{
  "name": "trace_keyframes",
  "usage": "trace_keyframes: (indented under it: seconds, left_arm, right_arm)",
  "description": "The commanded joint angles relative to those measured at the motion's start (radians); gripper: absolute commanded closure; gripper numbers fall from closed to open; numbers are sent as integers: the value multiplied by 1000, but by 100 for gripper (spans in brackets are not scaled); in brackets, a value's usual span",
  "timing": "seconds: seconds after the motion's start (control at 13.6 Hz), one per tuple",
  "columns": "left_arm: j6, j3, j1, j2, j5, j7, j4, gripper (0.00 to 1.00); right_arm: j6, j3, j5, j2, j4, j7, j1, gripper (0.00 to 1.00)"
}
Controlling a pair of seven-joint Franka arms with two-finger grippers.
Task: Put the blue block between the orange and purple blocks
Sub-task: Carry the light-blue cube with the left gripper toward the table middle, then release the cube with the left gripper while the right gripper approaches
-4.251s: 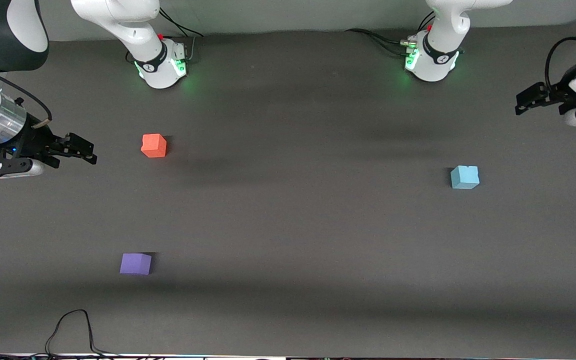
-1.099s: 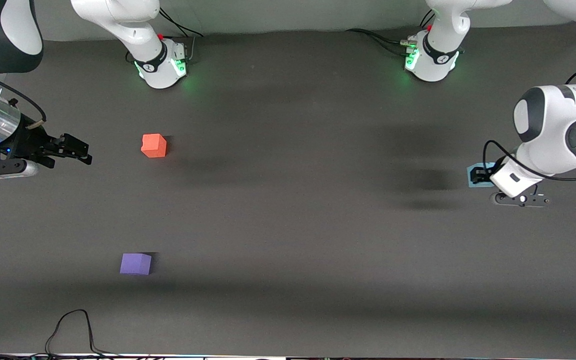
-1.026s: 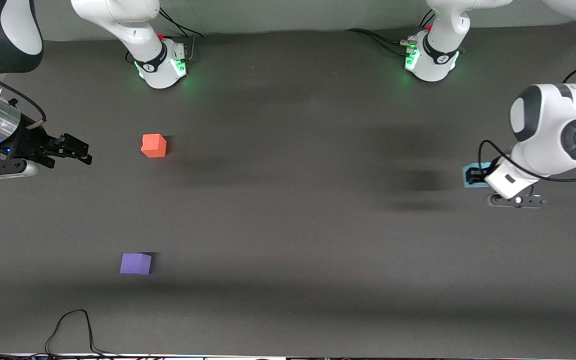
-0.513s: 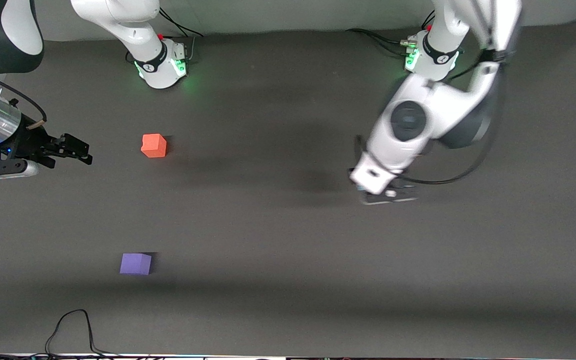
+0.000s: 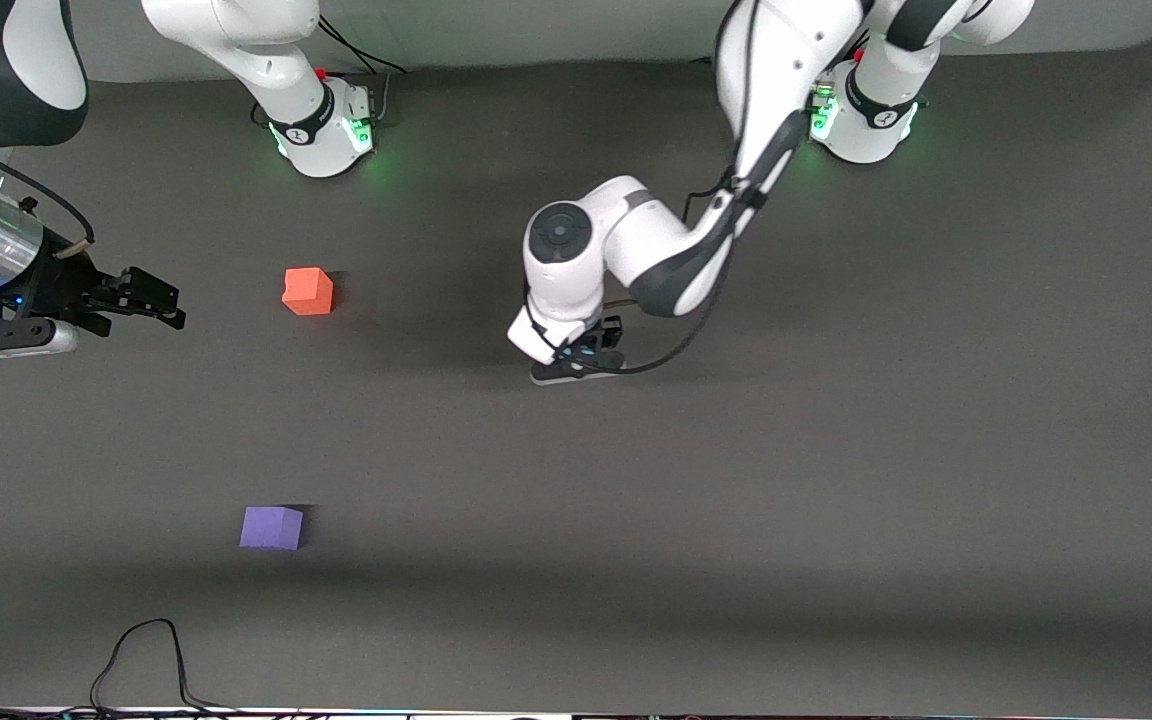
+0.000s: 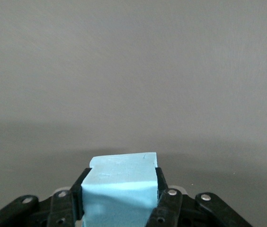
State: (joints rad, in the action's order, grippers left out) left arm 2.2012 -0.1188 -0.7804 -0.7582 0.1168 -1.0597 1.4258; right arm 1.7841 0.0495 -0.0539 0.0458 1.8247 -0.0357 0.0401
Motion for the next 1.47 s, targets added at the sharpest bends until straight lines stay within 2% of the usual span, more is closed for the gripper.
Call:
trace_keyframes:
  seconds: [0.0,0.15,0.22,0.29,0.37,0.59,0.73,0.88,1.1,1.39]
  left_arm:
    - [31,24,-46,-82,38,-39,-47,72]
    - [40,22,-46,-96,55,-39,-47,69]
    - [37,22,-46,-96,55,-37,-47,56]
    - [32,22,-46,-96,57,-33,-47,17]
    - [26,22,-45,-90,58,-31,-48,0]
    - [-38,24,-22,-24,58,-13,-50,0]
    - [-145,10,48,74,37,42,-42,0]
    - [-239,13,133,155,-66,172,-38,0]
    - [-372,13,356,264,-150,421,-1,0]
    - [-526,16,634,348,-180,751,-1,0]
  right_arm:
    - [-11,-2,14,3,-4,-15,-3,0]
    - [-11,-2,12,3,-4,-13,-3,0]
    - [-14,-2,11,3,-4,-9,-3,0]
    - [-15,-2,11,3,-5,-6,-5,0]
    - [-15,-2,11,3,-5,-7,-5,0]
    - [-17,0,6,6,-5,0,-8,0]
    - [-17,9,5,8,-13,2,-38,0]
    - [-20,10,0,-6,-33,31,-112,0]
    - [-3,10,-27,-50,-44,291,-331,0]
    - [125,9,-24,-217,-111,443,-544,0]
